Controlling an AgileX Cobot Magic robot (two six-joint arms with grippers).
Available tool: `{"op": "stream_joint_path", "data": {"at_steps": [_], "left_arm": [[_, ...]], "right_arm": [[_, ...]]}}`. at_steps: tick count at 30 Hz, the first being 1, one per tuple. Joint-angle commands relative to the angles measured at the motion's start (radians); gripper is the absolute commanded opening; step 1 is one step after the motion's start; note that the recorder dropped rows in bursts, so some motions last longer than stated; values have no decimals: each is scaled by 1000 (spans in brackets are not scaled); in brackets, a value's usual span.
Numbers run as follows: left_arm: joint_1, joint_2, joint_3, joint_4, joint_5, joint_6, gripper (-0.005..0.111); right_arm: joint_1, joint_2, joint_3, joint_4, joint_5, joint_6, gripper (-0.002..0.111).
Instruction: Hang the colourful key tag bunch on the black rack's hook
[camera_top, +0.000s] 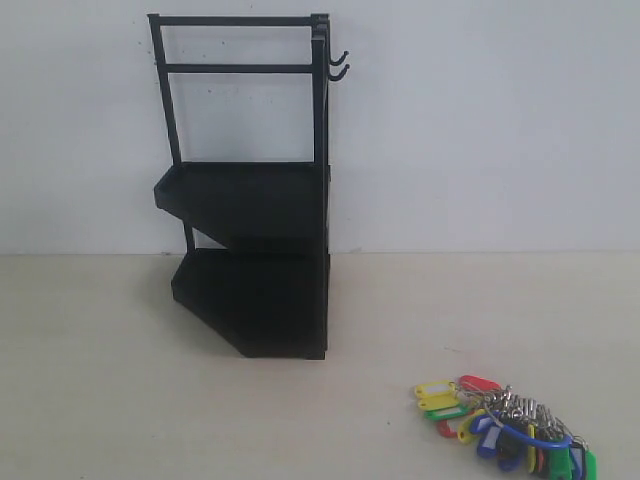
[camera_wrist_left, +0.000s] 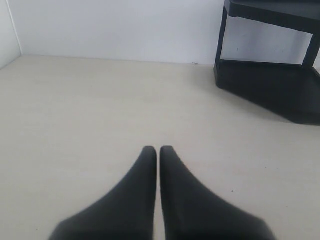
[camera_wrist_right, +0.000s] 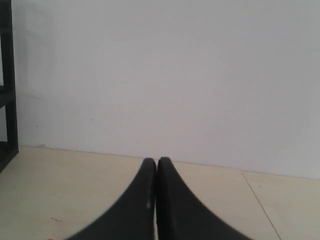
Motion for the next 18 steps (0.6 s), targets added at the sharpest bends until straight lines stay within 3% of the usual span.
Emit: {"op": "stream_joint_path", "data": {"at_steps": [1,8,13,18], "left_arm": [[3,4,-2,-7,-7,0,4],[3,4,-2,-7,-7,0,4],[3,4,-2,-7,-7,0,4],[3,4,-2,-7,-7,0,4]], "right_arm": [[-5,7,-8,-1,-30,9,0],[-5,7,-8,4,-34,22,0],[-5,47,-8,3,-135,-3,0],[-5,219,-23,3,-27,-10,0]]}}
